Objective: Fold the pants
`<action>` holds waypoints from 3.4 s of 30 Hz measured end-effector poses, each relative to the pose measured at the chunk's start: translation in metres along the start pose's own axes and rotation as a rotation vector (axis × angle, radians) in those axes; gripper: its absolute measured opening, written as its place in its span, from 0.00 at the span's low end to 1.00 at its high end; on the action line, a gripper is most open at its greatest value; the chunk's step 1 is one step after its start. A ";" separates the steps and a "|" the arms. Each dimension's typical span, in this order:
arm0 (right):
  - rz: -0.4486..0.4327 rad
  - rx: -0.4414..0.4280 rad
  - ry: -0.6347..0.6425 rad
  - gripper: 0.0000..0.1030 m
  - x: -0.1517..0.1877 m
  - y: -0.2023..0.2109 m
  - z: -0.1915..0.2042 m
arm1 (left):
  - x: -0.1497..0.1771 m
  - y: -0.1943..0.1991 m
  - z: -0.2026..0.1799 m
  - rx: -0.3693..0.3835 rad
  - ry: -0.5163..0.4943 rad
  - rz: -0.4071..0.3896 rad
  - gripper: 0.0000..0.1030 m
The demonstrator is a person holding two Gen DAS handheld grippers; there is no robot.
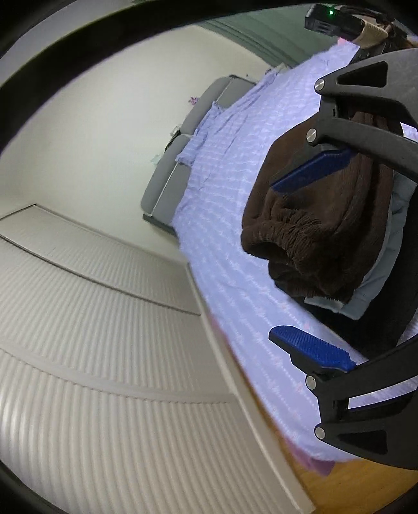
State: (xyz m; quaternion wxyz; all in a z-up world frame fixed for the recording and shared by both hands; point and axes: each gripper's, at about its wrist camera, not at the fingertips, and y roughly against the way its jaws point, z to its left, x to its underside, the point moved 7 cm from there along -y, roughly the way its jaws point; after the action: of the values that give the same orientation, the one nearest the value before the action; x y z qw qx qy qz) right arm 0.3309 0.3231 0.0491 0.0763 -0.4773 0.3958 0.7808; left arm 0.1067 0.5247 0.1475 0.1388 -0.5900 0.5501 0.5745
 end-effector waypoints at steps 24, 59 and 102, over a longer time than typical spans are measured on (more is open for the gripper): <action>-0.102 0.033 0.049 0.87 -0.002 0.054 0.001 | 0.022 0.004 -0.051 -0.051 -0.167 0.003 0.86; -0.241 0.255 0.073 0.91 0.130 0.332 -0.061 | 0.192 0.216 -0.231 0.082 -0.509 -0.101 1.00; -0.244 0.497 -0.126 0.91 0.306 0.455 -0.164 | 0.360 0.261 -0.328 0.243 -0.513 0.003 1.00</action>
State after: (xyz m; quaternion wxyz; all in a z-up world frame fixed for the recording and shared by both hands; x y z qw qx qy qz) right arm 0.0543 -0.1766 0.0130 0.3087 -0.4385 0.5093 0.6731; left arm -0.0279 -0.0054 0.0694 0.3423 -0.4033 0.5628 0.6352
